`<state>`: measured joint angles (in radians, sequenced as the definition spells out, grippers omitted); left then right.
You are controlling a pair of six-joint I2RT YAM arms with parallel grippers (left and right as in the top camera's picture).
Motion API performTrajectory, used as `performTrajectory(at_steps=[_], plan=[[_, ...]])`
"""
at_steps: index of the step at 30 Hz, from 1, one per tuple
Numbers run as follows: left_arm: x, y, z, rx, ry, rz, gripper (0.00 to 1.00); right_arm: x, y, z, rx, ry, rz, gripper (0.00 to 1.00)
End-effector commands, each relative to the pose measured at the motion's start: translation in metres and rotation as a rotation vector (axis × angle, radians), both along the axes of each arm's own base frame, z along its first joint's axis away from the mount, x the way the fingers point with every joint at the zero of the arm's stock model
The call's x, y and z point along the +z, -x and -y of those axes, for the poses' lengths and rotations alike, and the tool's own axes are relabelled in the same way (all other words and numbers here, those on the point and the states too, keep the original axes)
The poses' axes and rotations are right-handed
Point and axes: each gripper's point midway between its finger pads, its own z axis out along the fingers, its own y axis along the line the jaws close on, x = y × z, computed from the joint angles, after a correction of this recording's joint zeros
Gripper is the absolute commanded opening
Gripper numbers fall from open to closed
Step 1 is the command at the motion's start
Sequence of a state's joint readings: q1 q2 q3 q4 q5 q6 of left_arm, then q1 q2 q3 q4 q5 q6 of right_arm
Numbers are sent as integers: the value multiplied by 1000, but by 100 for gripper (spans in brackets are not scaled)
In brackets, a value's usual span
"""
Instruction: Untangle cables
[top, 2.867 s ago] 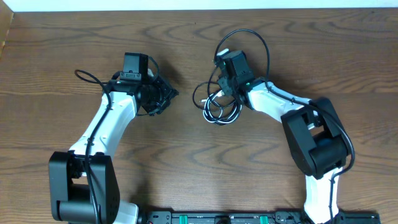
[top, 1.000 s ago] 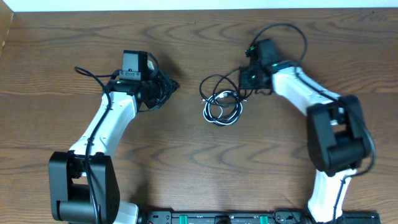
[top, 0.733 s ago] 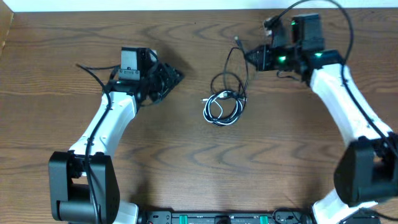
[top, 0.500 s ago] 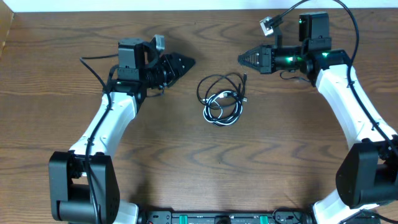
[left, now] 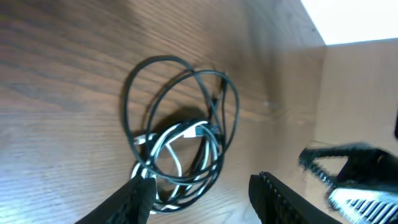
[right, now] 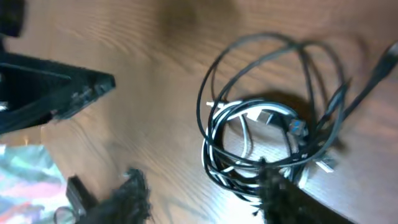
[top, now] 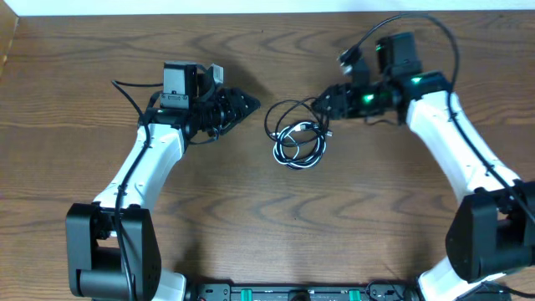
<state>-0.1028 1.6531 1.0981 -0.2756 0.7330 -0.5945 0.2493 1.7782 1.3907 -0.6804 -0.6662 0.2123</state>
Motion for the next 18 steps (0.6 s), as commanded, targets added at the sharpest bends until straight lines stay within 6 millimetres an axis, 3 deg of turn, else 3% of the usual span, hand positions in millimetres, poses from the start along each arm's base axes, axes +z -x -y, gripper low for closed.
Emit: performTrajectory(at_steps=[1, 5, 9, 11, 18], plan=[[-3, -1, -6, 10, -49, 13, 56, -43, 11, -12, -108, 148, -112, 42], [-4, 1, -6, 10, -49, 1, 56, -72, 22, -9, -273, 307, -209, 34], [-9, 8, -7, 9, -54, -40, 56, -87, 37, -24, -270, 326, -265, 44], [-11, 11, -7, 9, -56, -54, 56, -96, 41, -29, -287, 335, -298, 41], [-11, 11, -7, 9, -56, -57, 56, -112, 31, -19, -400, 372, -324, 33]])
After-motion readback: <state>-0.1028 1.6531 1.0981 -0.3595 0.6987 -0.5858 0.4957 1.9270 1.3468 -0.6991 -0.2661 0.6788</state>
